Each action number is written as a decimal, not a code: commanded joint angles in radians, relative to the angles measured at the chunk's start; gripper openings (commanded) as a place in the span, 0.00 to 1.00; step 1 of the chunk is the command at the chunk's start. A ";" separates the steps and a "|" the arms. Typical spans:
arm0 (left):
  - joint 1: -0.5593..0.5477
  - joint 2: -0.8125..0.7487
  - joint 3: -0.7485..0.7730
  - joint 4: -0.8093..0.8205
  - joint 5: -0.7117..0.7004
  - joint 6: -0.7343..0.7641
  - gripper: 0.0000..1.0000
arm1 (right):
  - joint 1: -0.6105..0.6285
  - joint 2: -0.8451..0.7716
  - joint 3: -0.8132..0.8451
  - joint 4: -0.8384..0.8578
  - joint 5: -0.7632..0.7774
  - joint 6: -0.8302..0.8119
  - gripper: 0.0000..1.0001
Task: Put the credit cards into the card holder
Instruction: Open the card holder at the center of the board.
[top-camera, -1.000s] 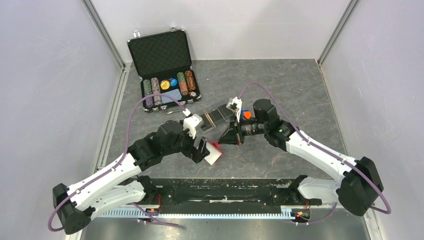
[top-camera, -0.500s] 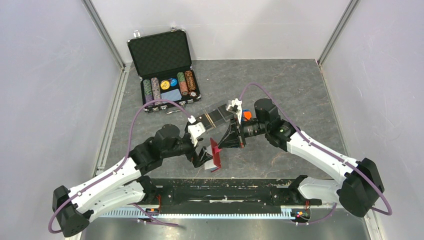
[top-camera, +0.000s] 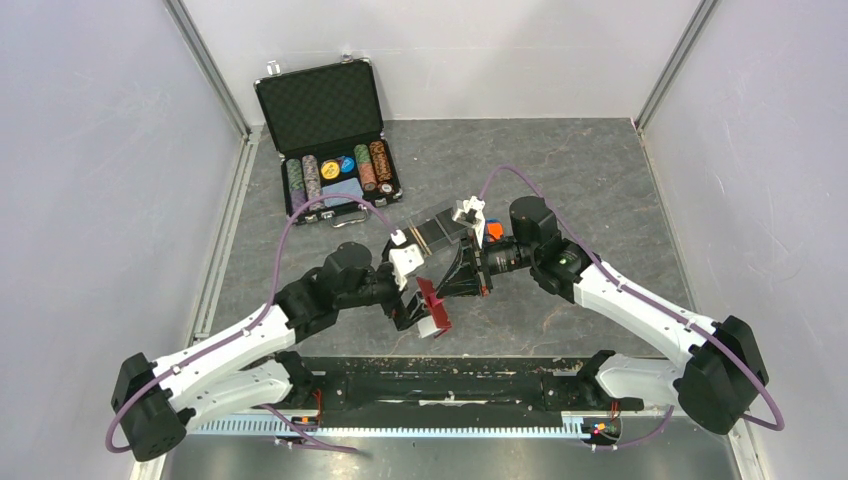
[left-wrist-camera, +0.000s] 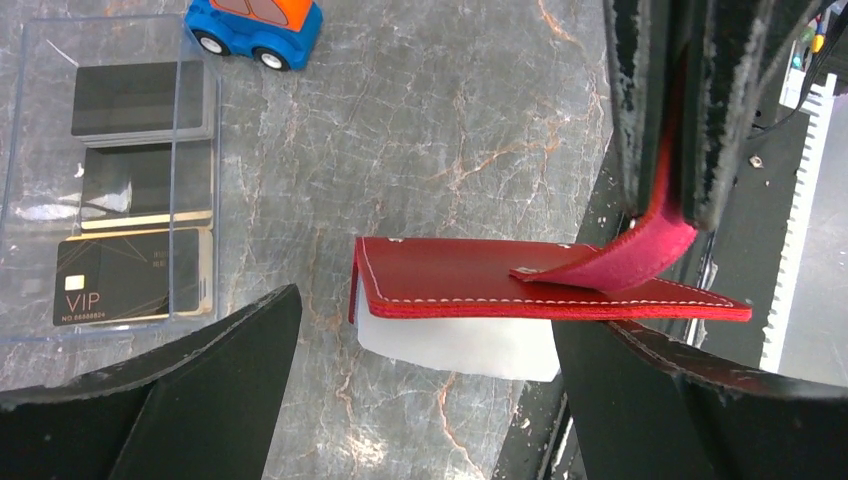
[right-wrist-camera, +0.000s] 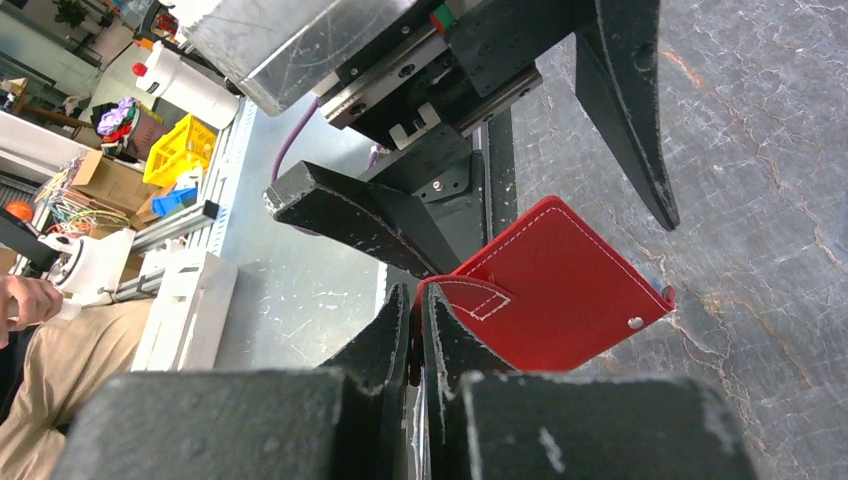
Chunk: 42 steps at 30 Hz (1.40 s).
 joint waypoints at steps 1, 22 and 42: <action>-0.002 0.015 0.032 0.106 0.025 0.012 0.99 | -0.005 -0.005 0.002 0.056 -0.035 0.009 0.00; -0.002 -0.008 0.028 0.033 0.154 0.005 0.63 | -0.007 0.006 0.014 0.034 0.024 0.007 0.00; -0.002 -0.087 0.033 0.039 0.108 -0.225 0.02 | -0.083 -0.109 0.001 -0.183 0.299 -0.190 0.72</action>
